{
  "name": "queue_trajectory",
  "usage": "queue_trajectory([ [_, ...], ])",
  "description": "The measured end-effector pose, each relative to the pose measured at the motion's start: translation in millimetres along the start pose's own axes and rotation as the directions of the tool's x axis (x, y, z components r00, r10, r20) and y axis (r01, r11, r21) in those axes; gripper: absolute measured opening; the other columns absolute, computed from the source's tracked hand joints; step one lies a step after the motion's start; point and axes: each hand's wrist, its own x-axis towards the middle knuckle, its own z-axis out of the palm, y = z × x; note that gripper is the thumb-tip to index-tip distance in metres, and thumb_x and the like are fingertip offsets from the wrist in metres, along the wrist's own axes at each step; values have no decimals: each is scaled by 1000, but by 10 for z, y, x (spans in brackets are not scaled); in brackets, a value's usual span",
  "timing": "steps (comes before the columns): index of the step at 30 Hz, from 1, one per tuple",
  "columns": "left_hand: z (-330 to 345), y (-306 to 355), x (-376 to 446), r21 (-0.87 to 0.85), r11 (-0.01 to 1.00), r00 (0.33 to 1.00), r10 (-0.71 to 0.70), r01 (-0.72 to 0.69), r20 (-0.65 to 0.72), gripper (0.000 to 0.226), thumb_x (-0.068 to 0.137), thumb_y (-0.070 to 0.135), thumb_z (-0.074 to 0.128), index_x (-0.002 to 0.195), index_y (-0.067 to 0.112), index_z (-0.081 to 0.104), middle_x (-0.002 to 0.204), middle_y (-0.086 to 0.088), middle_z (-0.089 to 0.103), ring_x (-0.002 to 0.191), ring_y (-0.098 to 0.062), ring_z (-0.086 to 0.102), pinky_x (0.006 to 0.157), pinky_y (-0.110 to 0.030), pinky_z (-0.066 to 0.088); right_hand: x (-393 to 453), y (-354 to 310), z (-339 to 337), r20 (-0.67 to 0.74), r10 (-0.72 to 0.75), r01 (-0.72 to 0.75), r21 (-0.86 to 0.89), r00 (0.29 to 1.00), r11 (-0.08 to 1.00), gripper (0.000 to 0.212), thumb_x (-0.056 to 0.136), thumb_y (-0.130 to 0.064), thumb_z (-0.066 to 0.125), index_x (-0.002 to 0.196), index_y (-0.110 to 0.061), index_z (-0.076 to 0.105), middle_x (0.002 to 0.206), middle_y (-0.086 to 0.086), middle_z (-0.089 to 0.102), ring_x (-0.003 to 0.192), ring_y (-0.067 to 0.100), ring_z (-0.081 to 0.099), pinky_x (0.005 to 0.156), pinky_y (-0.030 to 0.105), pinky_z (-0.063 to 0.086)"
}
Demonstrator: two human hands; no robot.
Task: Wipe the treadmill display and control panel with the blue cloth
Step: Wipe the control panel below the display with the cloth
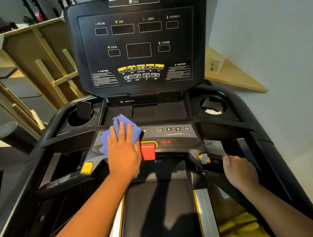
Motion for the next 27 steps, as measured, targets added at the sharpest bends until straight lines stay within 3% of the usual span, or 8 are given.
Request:
queue_trajectory([
  [2, 23, 237, -45, -5, 999, 998, 36, -36, -49, 64, 102, 40, 32, 162, 16, 32, 169, -15, 26, 154, -52, 19, 123, -66, 25, -3, -7, 11, -22, -4, 4, 2, 1000, 1000, 56, 106, -25, 34, 57, -11, 57, 49, 4, 56, 47, 17, 57, 45, 24, 32],
  [4, 82, 486, -129, 59, 961, 962, 272, -270, -34, 64, 97, 42, 32, 158, 24, 41, 166, -11, 36, 149, -56, 28, 116, -71, 32, -7, -13, 12, -30, -10, 9, -4, 1000, 1000, 57, 106, -24, 34, 56, -12, 57, 48, 4, 56, 46, 16, 58, 45, 25, 35],
  [6, 130, 577, -196, 104, 873, 879, 475, -477, 51, 63, 98, 44, 30, 160, 31, 38, 168, -5, 34, 152, -51, 27, 119, -69, 30, -3, -10, 7, -25, -28, 27, -26, 999, 999, 57, 106, -24, 33, 56, -14, 57, 48, 2, 56, 46, 15, 58, 46, 25, 38],
  [8, 102, 468, -168, 104, 833, 840, 538, -543, 73, 63, 101, 47, 28, 162, 34, 30, 171, -2, 27, 155, -45, 23, 122, -63, 25, -6, -7, 2, -5, -62, 62, -64, 998, 996, 56, 107, -23, 32, 57, -15, 56, 49, 1, 55, 47, 15, 58, 46, 25, 38],
  [11, 90, 76, -121, 105, 886, 893, 448, -451, 51, 65, 100, 44, 27, 163, 26, 22, 172, -8, 21, 157, -42, 17, 123, -61, 29, 4, 1, -30, 13, -62, 62, -77, 998, 995, 57, 107, -24, 30, 58, -13, 57, 50, 2, 54, 49, 16, 57, 48, 24, 33],
  [15, 40, -574, -65, 50, 992, 993, 116, -116, 4, 66, 102, 40, 22, 161, 13, 36, 168, -19, 28, 156, -46, 17, 121, -61, 29, 0, 5, -8, 10, -52, 53, -62, 999, 997, 58, 107, -25, 31, 58, -12, 59, 50, 4, 56, 50, 17, 58, 48, 25, 32],
  [20, -11, -324, -61, -46, 977, 970, -212, 208, -120, 62, 106, 32, 41, 161, 6, 32, 168, -24, 24, 157, -44, 15, 124, -60, 22, 7, 5, 26, -12, -19, 19, -18, 1000, 1000, 58, 107, -25, 32, 58, -11, 59, 48, 5, 56, 48, 18, 58, 48, 25, 33],
  [27, 99, 767, -127, 14, 991, 988, 132, -133, 86, 67, 108, 50, 26, 165, 31, -3, 174, -7, -13, 158, -43, -15, 127, -65, -3, 13, 20, 54, -27, -43, 41, -63, 999, 997, 56, 106, -24, 30, 57, -13, 55, 48, 3, 51, 47, 19, 55, 50, 28, 41],
])
